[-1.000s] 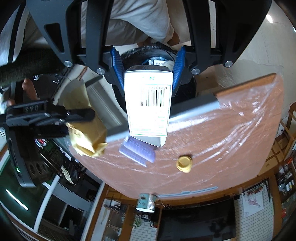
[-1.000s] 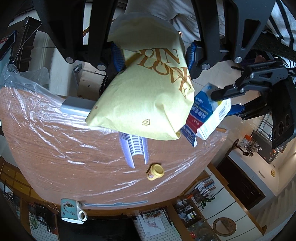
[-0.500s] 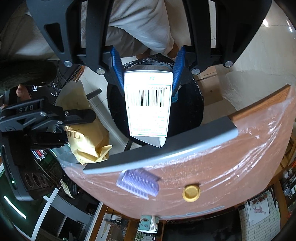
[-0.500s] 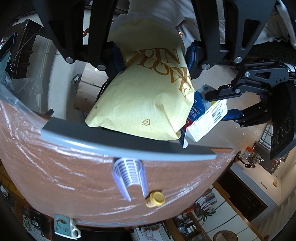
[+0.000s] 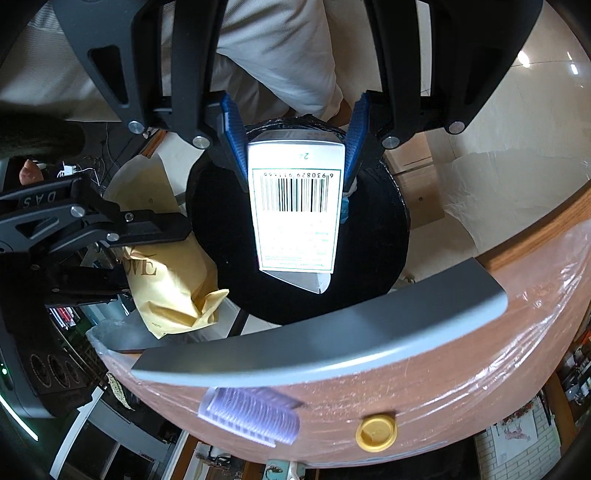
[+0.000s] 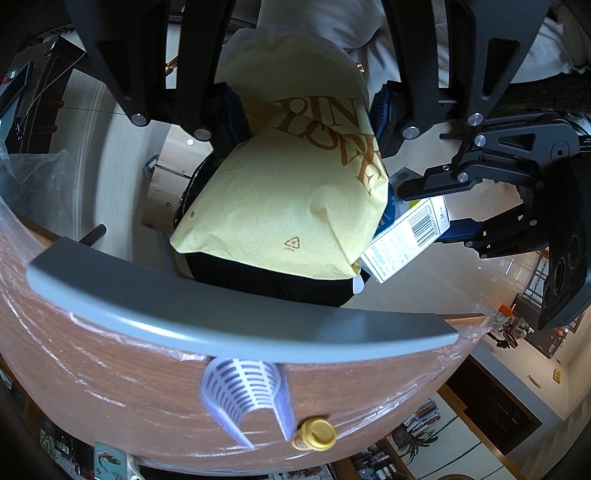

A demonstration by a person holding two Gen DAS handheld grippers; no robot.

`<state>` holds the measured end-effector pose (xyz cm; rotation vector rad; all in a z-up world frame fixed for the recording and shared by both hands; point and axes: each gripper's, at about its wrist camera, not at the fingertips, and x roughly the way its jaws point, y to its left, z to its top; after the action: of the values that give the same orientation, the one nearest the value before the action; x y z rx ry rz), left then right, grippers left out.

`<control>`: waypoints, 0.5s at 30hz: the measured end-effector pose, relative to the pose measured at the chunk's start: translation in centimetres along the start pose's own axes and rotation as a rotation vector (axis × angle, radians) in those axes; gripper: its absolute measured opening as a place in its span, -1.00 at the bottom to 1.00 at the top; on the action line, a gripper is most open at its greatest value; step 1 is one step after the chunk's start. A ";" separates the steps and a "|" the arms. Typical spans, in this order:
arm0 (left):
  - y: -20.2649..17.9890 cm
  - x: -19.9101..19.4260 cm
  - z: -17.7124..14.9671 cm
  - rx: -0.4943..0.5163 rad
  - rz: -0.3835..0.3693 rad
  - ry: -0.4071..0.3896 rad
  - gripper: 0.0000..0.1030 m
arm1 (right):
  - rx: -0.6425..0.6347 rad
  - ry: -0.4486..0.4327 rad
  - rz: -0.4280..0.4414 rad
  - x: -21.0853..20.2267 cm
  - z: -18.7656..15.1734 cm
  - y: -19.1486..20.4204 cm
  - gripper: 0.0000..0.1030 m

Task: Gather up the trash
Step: 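Carry the yellow bag with the right tool while the left tool carries the carton over the bin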

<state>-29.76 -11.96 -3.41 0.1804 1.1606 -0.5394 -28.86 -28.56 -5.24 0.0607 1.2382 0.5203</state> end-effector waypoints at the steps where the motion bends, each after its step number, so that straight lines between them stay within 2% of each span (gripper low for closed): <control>1: 0.1 0.3 0.0 -0.001 0.003 0.004 -0.08 | 0.000 0.003 -0.001 0.3 0.1 0.0 0.03; 15: 0.3 3.0 0.4 0.001 0.032 0.045 -0.08 | 0.017 0.029 -0.042 2.8 0.4 -0.2 0.03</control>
<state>-28.35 -12.78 -6.02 0.2126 1.1996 -0.5101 -27.83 -27.47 -7.66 0.0415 1.2701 0.4752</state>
